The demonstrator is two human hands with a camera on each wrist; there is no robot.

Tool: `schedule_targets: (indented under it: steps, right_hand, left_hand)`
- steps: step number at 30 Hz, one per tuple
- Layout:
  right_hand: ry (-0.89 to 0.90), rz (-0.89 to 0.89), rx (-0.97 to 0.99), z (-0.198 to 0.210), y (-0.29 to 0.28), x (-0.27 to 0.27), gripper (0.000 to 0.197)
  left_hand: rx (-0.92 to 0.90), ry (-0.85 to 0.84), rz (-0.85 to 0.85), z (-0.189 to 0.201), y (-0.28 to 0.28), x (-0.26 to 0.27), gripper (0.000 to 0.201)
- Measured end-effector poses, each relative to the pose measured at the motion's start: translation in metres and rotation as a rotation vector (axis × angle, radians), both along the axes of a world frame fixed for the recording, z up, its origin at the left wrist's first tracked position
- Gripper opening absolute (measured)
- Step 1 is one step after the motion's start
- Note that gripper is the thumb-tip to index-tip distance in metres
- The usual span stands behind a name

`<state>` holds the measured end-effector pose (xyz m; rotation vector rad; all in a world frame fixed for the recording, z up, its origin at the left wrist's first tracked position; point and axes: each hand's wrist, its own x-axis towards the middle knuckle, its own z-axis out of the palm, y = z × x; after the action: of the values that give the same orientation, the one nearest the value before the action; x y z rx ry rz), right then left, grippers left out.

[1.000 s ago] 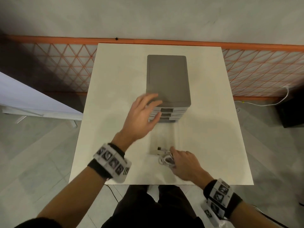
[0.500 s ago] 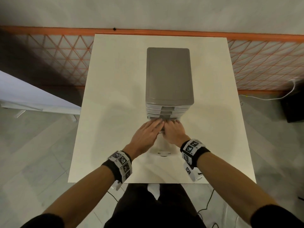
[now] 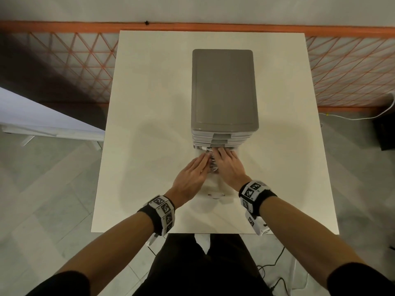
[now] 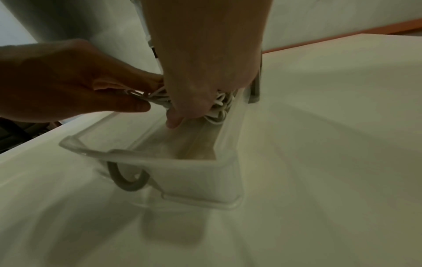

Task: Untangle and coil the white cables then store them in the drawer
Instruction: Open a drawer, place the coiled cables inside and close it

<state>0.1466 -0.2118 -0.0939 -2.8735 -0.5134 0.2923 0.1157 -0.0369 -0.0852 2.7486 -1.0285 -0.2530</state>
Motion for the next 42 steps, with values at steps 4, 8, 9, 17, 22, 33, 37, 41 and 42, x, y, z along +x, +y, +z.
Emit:
schedule_targets:
  steps: [4, 8, 9, 17, 22, 33, 37, 41, 42]
  right_hand:
    - [-0.019, 0.022, 0.002, -0.002, -0.004, -0.003, 0.062]
    - [-0.074, 0.048, -0.007, -0.006, -0.009, -0.004, 0.053]
    - [-0.060, 0.056, -0.028, -0.004, -0.010, -0.005, 0.062]
    - [-0.107, 0.046, 0.069, -0.006, -0.027, -0.017, 0.062]
    - [-0.188, -0.009, 0.096, -0.009, -0.028, -0.027, 0.052]
    - [-0.139, -0.024, 0.012, -0.006, -0.030, -0.034, 0.053]
    - [-0.132, 0.031, 0.025, -0.008, -0.033, -0.028, 0.059]
    - [-0.146, 0.070, 0.050, -0.008, -0.038, -0.024, 0.062]
    - [-0.161, 0.062, 0.061, -0.009, -0.038, -0.023, 0.060]
  left_hand:
    - [0.068, -0.050, 0.013, -0.008, -0.002, -0.003, 0.068]
    - [0.190, -0.054, 0.053, -0.006, -0.009, -0.002, 0.067]
    - [0.216, -0.042, 0.064, -0.004, -0.010, -0.001, 0.068]
    - [0.258, -0.078, 0.080, -0.004, -0.015, 0.002, 0.058]
    - [0.251, -0.093, 0.089, -0.007, -0.017, 0.003, 0.058]
    - [0.122, -0.074, 0.186, -0.018, -0.017, -0.002, 0.057]
    - [0.062, -0.018, 0.170, -0.021, -0.016, -0.005, 0.053]
    - [0.007, -0.032, 0.199, -0.021, -0.016, -0.005, 0.056]
    - [-0.013, -0.046, 0.198, -0.022, -0.015, -0.004, 0.058]
